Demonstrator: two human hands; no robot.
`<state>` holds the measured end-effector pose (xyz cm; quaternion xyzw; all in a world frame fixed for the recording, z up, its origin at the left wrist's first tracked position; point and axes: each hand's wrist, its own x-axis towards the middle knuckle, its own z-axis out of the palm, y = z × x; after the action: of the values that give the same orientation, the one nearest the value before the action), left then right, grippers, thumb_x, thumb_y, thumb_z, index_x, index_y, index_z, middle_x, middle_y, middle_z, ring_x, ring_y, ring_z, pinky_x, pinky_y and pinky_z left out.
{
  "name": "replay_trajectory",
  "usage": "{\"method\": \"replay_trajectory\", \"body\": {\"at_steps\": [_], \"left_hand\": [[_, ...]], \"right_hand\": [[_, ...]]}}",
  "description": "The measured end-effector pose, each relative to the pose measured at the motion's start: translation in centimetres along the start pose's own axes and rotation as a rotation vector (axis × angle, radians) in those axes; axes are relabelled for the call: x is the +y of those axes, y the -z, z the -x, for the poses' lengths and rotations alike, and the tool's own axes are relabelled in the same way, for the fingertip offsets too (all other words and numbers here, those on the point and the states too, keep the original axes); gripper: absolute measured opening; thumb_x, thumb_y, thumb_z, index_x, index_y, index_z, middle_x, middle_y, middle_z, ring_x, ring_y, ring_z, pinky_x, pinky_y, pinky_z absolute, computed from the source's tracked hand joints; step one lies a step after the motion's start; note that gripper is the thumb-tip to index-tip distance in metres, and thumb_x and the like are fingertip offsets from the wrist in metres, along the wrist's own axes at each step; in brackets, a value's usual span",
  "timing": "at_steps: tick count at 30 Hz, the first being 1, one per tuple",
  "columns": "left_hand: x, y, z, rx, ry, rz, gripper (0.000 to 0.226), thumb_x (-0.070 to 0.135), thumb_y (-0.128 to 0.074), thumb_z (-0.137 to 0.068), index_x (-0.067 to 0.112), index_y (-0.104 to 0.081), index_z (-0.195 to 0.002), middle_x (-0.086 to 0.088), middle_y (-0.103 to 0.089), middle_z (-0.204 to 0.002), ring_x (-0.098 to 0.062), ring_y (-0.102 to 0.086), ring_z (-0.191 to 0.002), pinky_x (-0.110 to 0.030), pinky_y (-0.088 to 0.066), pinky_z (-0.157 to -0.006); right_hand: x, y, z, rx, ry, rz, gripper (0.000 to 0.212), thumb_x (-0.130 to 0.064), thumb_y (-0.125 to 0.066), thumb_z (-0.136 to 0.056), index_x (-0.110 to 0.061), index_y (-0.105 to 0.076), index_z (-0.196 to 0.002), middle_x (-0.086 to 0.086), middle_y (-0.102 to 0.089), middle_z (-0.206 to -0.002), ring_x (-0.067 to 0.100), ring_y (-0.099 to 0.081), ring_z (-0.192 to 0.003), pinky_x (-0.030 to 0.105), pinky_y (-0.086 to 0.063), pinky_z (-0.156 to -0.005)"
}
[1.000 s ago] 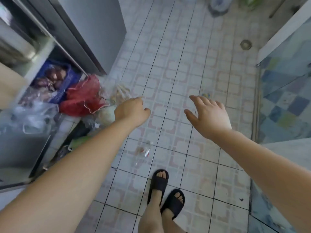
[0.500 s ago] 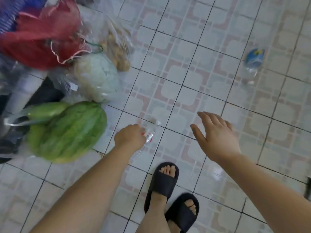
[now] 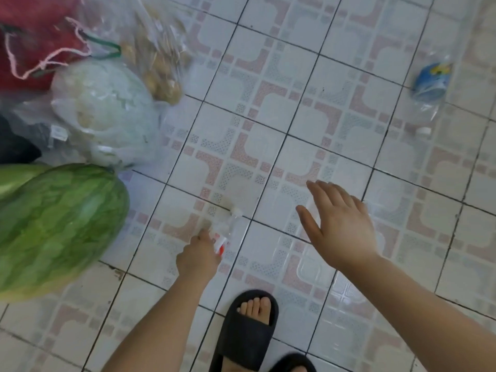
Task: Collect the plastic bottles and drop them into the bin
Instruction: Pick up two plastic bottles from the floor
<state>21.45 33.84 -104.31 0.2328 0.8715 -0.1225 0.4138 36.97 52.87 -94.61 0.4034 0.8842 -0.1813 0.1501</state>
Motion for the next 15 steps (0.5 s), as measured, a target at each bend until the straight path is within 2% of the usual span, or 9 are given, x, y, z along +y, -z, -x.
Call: {"method": "replay_trajectory", "body": {"at_steps": [3,6,10,15], "left_hand": [[0.7,1.4,1.2,0.048,-0.015,0.005,0.063,0.042,-0.063,-0.084,0.015,-0.037,-0.135,-0.009,-0.056,-0.121,-0.029,-0.058,-0.104,-0.041,-0.053,-0.078],[2.6,5.9,3.8,0.096,-0.052,0.053,0.065,0.044,-0.065,-0.082,0.016,-0.037,-0.134,-0.008,-0.056,-0.121,-0.028,-0.058,-0.105,-0.039,-0.051,-0.077],[6.3,16.1,8.9,0.213,-0.164,0.078,0.065,0.043,-0.063,-0.083,0.016,-0.036,-0.136,-0.008,-0.055,-0.124,-0.029,-0.056,-0.108,-0.037,-0.047,-0.076],[11.7,30.6,17.9,0.311,-0.271,0.109,0.059,0.045,-0.063,-0.082,0.016,-0.041,-0.129,-0.008,-0.055,-0.12,-0.031,-0.056,-0.103,-0.037,-0.047,-0.073]], "right_hand": [[1.0,1.6,0.5,-0.008,-0.033,-0.007,0.062,-0.054,-0.022,-0.092,-0.019,-0.037,-0.14,0.005,-0.046,-0.143,0.025,-0.038,-0.134,0.045,-0.029,-0.108],[1.4,5.4,2.1,-0.008,-0.082,-0.014,0.064,-0.055,-0.019,-0.091,-0.019,-0.037,-0.14,0.004,-0.046,-0.144,0.025,-0.037,-0.135,0.044,-0.028,-0.109],[1.4,13.7,5.0,0.009,-0.143,-0.046,0.064,-0.055,-0.019,-0.09,-0.018,-0.037,-0.14,0.005,-0.046,-0.144,0.026,-0.037,-0.135,0.044,-0.028,-0.109],[1.4,27.5,9.5,0.075,-0.202,-0.054,0.06,-0.054,-0.021,-0.092,-0.021,-0.036,-0.14,0.001,-0.044,-0.145,0.024,-0.035,-0.136,0.041,-0.026,-0.111]]}}
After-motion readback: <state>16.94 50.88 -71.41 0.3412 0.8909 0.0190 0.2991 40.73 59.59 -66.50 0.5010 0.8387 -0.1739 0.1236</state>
